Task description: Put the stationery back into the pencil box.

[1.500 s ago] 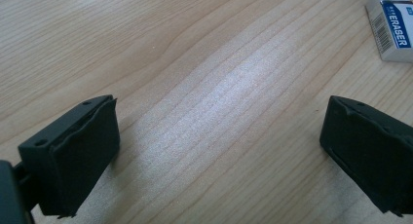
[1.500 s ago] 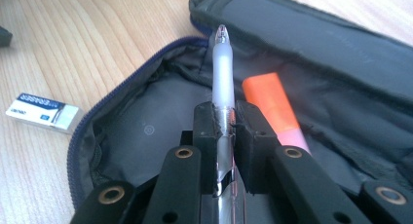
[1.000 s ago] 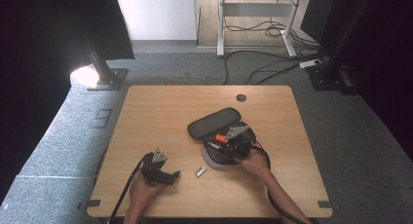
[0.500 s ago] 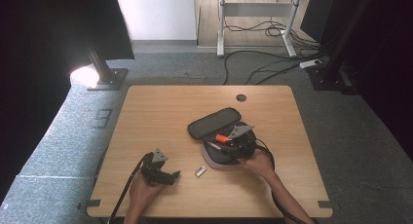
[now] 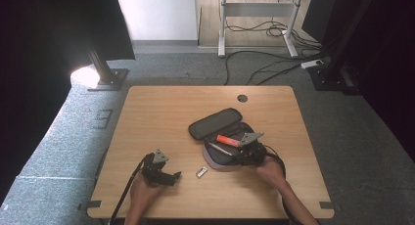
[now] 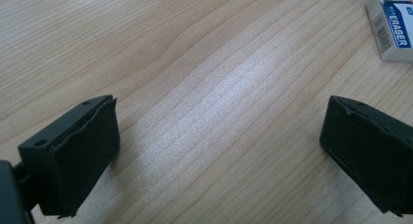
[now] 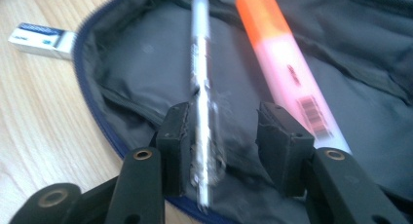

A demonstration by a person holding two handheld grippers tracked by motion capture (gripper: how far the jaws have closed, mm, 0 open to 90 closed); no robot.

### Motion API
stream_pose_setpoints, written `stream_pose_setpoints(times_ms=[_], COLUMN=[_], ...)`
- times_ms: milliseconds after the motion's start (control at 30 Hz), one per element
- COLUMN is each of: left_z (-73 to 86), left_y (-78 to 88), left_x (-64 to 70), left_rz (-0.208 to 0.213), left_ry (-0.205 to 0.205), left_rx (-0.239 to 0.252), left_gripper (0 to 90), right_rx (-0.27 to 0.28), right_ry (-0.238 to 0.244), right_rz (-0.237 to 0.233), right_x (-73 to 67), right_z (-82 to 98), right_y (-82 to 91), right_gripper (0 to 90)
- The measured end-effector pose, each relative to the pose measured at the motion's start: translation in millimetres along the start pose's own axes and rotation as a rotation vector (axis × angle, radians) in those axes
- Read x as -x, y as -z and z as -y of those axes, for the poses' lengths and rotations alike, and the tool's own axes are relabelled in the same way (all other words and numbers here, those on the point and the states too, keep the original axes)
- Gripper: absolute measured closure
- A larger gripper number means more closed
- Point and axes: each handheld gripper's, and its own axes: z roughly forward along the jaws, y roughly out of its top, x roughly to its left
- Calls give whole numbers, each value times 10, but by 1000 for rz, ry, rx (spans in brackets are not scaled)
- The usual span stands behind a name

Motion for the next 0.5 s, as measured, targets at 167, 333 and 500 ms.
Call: stream_pose_setpoints(times_ms=[167,333,500], left_z=[0,0,0], left_y=[0,0,0], left_x=[0,0,0], left_rz=[0,0,0], left_ry=[0,0,0], left_rx=[0,-1,-1], left_gripper=[6,6,6], right_rx=[-9,16,28], right_ry=[-7,-32,-39], right_rz=[47,61,60], right_x=[74,145,152], right_z=[57,87,90], right_y=[35,128,200], right_gripper=[567,567,539])
